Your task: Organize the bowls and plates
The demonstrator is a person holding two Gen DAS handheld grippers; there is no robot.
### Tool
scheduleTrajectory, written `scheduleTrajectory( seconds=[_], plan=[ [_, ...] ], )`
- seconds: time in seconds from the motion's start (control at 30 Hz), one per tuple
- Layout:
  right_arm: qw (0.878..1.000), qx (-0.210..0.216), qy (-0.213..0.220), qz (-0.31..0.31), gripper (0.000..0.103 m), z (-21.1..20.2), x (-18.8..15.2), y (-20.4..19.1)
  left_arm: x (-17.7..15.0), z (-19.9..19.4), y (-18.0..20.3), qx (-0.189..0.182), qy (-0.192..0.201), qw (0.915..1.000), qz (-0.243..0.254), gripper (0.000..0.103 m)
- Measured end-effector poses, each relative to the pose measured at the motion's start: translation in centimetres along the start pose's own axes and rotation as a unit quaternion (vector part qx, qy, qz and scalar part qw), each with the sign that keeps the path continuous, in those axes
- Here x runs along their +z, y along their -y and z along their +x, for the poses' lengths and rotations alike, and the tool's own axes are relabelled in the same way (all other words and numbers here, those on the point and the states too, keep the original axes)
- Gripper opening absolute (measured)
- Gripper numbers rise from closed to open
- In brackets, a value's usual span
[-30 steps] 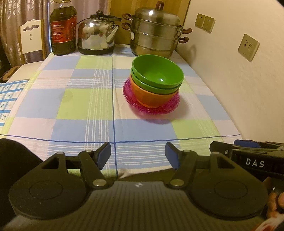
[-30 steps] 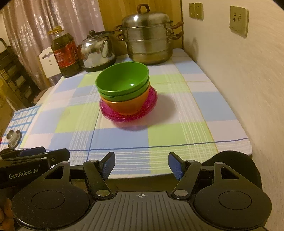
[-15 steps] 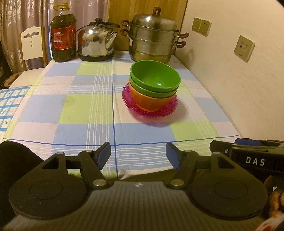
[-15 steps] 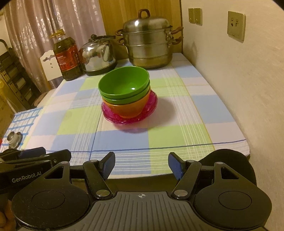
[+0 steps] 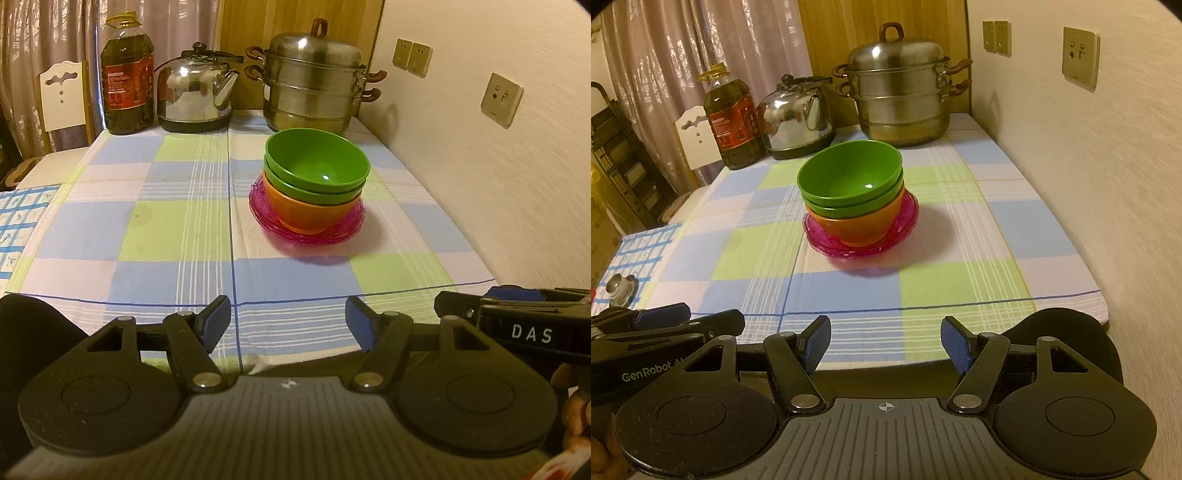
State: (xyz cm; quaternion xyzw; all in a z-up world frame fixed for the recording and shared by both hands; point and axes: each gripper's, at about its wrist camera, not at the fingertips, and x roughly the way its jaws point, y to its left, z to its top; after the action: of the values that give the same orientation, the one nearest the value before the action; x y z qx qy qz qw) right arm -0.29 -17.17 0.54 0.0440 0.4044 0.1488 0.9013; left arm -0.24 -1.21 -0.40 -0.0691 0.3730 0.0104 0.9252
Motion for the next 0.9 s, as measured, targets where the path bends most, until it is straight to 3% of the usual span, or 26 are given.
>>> scheduleTrajectory(
  seconds=[0.9],
  plan=[
    [1.000,-0.002,-0.002,0.006,0.066,0.28,-0.55,0.45,-0.35,0.27,0.11,0.002,-0.006,1.0000,0.003,0.067]
  ],
)
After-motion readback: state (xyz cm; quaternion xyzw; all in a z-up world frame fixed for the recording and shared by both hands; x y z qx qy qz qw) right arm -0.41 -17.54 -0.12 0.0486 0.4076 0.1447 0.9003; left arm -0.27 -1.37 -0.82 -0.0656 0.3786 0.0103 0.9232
